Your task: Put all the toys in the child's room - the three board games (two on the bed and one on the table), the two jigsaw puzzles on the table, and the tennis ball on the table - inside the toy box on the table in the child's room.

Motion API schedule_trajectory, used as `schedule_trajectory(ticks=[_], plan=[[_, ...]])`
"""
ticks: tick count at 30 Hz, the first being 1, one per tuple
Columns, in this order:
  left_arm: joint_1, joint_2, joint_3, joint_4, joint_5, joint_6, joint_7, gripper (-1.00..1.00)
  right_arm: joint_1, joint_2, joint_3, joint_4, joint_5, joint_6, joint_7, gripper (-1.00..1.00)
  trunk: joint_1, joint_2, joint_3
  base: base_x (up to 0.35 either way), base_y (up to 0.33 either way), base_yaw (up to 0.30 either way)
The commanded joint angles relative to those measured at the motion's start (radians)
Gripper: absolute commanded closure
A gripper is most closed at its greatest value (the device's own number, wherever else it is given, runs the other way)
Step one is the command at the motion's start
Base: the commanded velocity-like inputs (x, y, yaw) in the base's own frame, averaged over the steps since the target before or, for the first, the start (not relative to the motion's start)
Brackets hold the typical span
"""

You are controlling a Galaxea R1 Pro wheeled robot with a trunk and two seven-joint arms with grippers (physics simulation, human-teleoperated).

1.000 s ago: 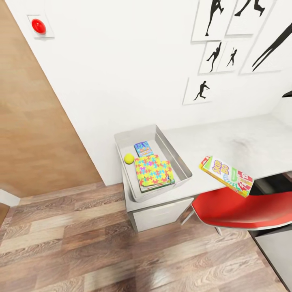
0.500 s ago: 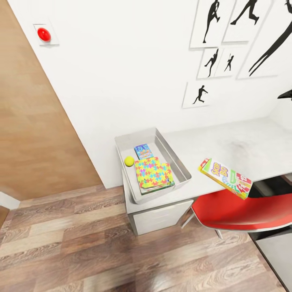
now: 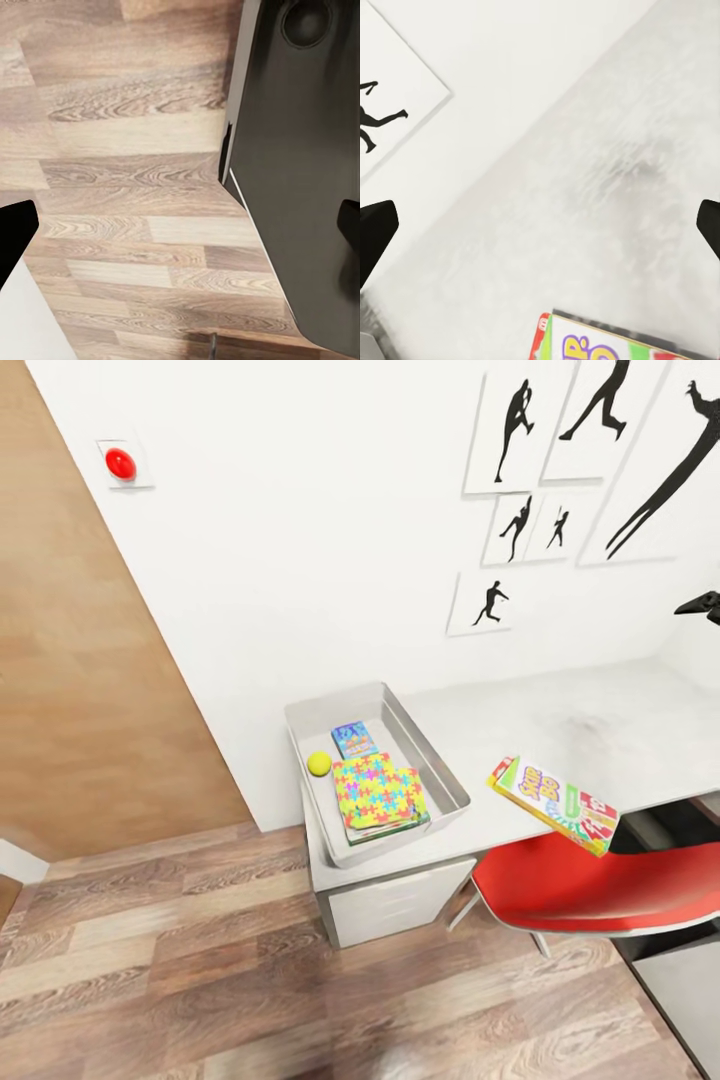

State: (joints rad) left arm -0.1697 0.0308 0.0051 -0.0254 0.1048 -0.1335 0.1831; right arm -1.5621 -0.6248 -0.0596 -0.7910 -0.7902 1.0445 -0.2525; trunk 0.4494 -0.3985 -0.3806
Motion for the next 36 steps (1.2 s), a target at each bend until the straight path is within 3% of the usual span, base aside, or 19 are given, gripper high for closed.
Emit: schedule_trajectory(ticks=[1, 36], plan=[[-0.001, 0.000, 0.000, 0.001, 0.010, -0.005, -0.001, -1.00, 0.000, 0.000, -0.001, 0.000, -0.011, 0.003, -0.010, -1.00, 0.001, -0.002, 0.000, 0.000, 0.000, 0.000], [-0.001, 0.000, 0.000, 0.001, 0.010, -0.005, -0.001, -1.00, 0.048, -0.001, -0.001, -0.043, -0.012, 0.003, -0.010, -1.00, 0.001, -0.002, 0.059, 0.000, 0.000, 0.000]])
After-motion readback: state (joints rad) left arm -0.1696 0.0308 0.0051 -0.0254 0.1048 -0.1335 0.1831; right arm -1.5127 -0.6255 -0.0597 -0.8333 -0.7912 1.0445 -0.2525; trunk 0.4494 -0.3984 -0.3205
